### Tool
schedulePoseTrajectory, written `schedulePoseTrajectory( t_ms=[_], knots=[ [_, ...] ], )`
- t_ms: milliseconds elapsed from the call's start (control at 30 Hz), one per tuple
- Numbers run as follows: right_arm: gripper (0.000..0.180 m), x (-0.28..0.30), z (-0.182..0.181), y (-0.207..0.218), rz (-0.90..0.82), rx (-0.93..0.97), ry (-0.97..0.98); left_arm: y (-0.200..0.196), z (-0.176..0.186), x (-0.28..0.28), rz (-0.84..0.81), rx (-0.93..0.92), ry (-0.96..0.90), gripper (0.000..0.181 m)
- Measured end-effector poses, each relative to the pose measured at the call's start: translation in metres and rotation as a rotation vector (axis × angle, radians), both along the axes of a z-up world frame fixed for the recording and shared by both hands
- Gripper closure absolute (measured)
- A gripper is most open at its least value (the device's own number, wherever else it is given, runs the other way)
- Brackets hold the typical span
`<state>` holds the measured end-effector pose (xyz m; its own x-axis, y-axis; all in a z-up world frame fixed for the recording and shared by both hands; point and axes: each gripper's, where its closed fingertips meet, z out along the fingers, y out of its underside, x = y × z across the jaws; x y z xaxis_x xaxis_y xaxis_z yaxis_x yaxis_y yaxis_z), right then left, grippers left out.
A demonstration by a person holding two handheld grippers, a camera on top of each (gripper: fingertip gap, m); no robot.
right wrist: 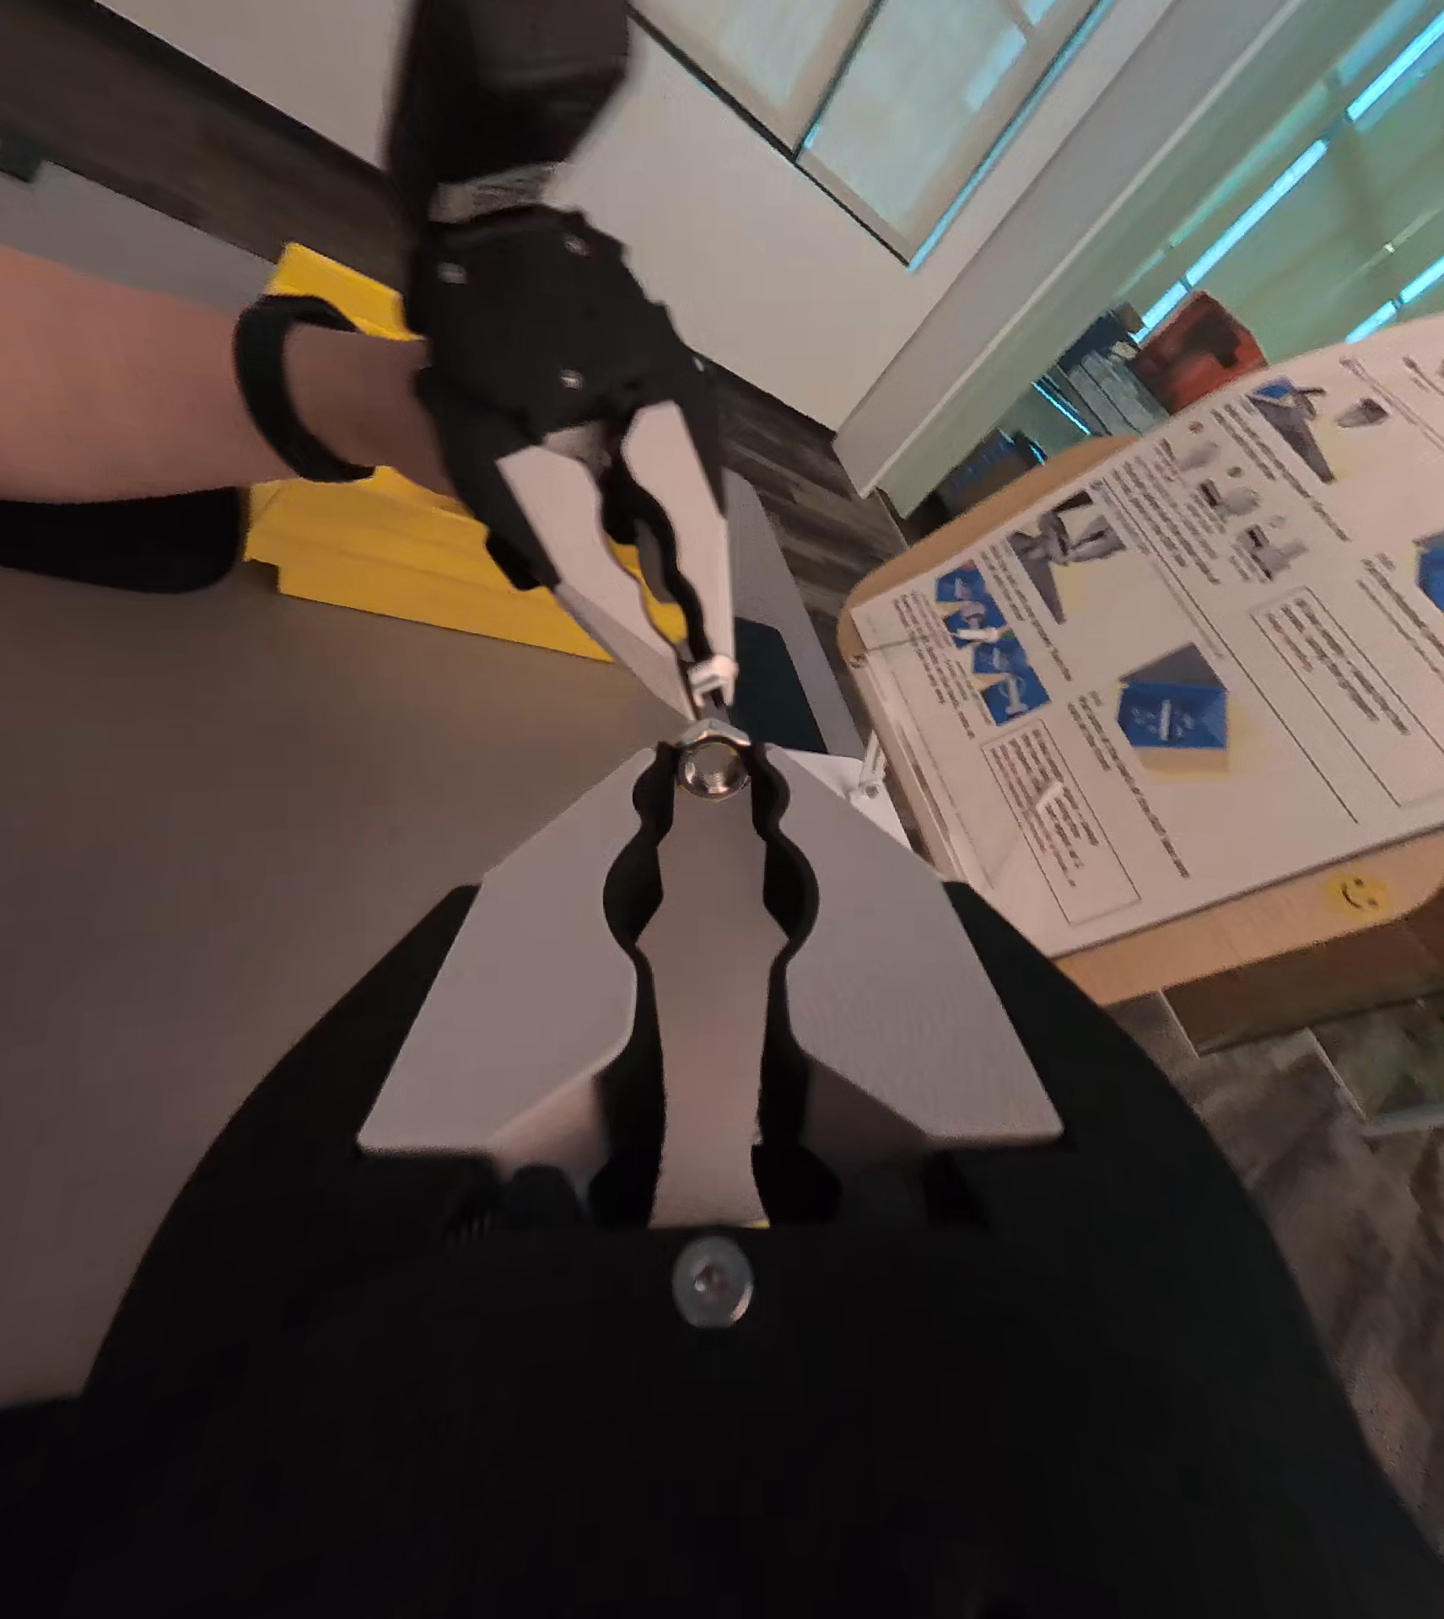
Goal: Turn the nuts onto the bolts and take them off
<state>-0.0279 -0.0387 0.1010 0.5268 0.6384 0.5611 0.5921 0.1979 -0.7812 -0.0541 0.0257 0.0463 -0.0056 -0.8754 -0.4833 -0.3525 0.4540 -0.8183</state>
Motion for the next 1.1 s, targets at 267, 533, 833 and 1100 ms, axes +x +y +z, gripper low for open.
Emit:
schedulePoseTrajectory(
  t_ms=[267,533,833,1100],
  knots=[
    [0.163,0.013,-0.008,0.007,-0.062,-0.004,-0.073,-0.013,0.0,0.01,0.058,0.489,0.045,0.174],
    [0.163,0.014,-0.011,0.011,-0.082,0.002,-0.101,-0.019,0.003,0.009,0.046,0.522,0.042,0.174],
    [0.163,0.008,-0.004,0.015,-0.074,0.055,-0.071,-0.021,0.02,0.0,0.056,0.492,0.002,0.174],
    [0.163,0.012,-0.013,0.017,-0.085,0.057,-0.149,-0.027,0.025,-0.001,0.004,0.434,-0.019,0.174]
  ],
)
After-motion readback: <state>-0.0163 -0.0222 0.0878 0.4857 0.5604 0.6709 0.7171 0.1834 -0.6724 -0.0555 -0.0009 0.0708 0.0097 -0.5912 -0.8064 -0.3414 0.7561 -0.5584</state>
